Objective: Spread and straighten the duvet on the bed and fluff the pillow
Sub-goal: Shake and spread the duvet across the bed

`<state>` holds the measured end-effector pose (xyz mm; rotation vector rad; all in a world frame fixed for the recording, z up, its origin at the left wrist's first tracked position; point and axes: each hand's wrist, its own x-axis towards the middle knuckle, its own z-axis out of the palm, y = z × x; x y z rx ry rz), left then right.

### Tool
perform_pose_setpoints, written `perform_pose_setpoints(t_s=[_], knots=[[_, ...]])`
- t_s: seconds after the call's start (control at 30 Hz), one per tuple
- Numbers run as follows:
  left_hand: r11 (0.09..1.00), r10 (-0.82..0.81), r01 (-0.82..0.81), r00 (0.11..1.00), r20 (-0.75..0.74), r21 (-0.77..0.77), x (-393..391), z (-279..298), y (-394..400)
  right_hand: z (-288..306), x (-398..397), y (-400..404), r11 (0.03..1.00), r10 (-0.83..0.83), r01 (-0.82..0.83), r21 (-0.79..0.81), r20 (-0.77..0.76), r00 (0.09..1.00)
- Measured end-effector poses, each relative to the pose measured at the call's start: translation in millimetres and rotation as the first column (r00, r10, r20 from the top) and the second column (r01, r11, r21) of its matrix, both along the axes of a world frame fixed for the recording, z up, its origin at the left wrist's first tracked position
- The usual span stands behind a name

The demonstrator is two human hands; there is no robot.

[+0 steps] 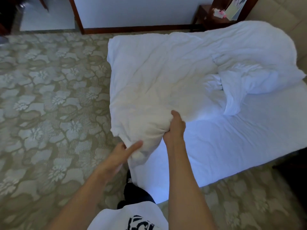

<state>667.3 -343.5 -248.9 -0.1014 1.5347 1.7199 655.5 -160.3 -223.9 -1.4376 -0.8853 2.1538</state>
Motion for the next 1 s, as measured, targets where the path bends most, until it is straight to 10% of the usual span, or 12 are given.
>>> perform_pose_setpoints(t_s=[0.1,0.4,0.67,0.9,1.0], knots=[[0.961,-0.202,0.148,0.953,-0.228,-0.232,51,-15,9,27,27,-10,1.000,0.022,-0.023,-0.010,-0.129,0.991],[0.821,0.518,-0.564,0.801,-0.301,-0.088,137,-3,40,30,129,-32,0.981,-0.014,-0.032,-0.189,-0.238,0.971],[0.978,0.133,-0.186,0.901,-0.412,-0.091,174,8,35,29,147,-28,0.974,0.052,-0.131,-0.184,-0.383,0.922],[0.758,0.605,-0.647,0.742,-0.287,-0.075,207,16,99,15,173,24,0.931,0.332,-0.357,-0.074,-0.235,0.914],[0.655,0.753,-0.748,0.657,0.016,-0.110,221,25,112,-13,195,54,0.840,0.503,-0.520,0.155,0.138,0.853]])
